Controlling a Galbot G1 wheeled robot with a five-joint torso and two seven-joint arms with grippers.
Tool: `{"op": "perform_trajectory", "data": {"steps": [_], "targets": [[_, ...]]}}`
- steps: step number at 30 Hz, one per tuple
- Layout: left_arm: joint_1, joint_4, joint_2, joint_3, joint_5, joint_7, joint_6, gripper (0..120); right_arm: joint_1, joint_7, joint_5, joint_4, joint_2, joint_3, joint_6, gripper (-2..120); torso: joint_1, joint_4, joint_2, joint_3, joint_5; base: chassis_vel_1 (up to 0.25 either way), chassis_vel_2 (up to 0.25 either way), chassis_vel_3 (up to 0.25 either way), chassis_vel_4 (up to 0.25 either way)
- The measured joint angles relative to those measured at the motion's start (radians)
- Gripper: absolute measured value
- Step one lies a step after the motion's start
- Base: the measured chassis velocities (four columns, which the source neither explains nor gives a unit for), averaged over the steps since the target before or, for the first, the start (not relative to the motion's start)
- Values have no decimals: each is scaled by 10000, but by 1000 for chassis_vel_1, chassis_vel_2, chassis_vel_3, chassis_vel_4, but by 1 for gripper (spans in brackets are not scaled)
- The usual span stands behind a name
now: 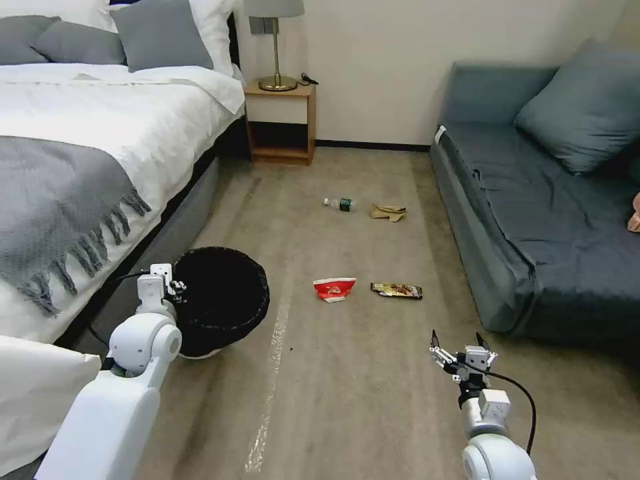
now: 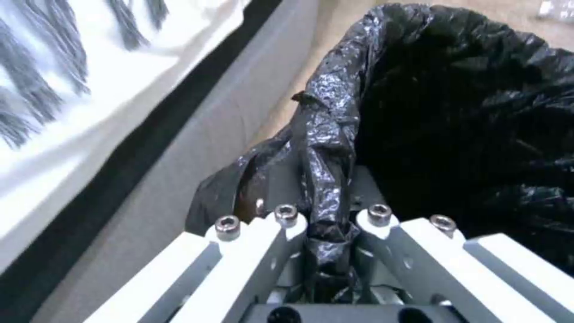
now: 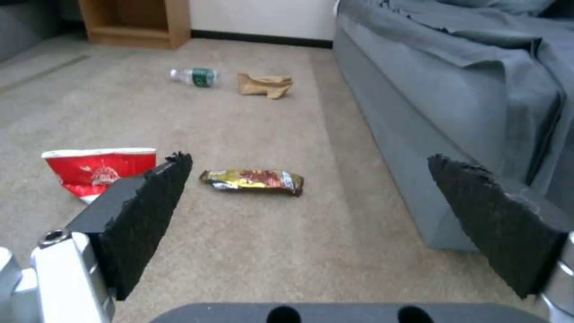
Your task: Pick up the trash bin, then pick up the garbage on the floor and place it into the trash bin.
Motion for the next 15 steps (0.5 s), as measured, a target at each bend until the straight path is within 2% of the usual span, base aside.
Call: {"op": "perform_trajectory", "data": {"steps": [10, 15], "targets": [[556, -1131, 160, -175, 29, 53, -11, 4, -474, -43, -95, 237, 144, 234, 226, 100, 0, 0, 0, -1, 1, 0, 0, 0, 0], [805, -1422, 187, -197, 351, 226, -103, 4, -673, -67, -82, 366, 216, 408, 248, 100, 0, -1, 1, -1, 0, 0, 0, 0, 0]]}}
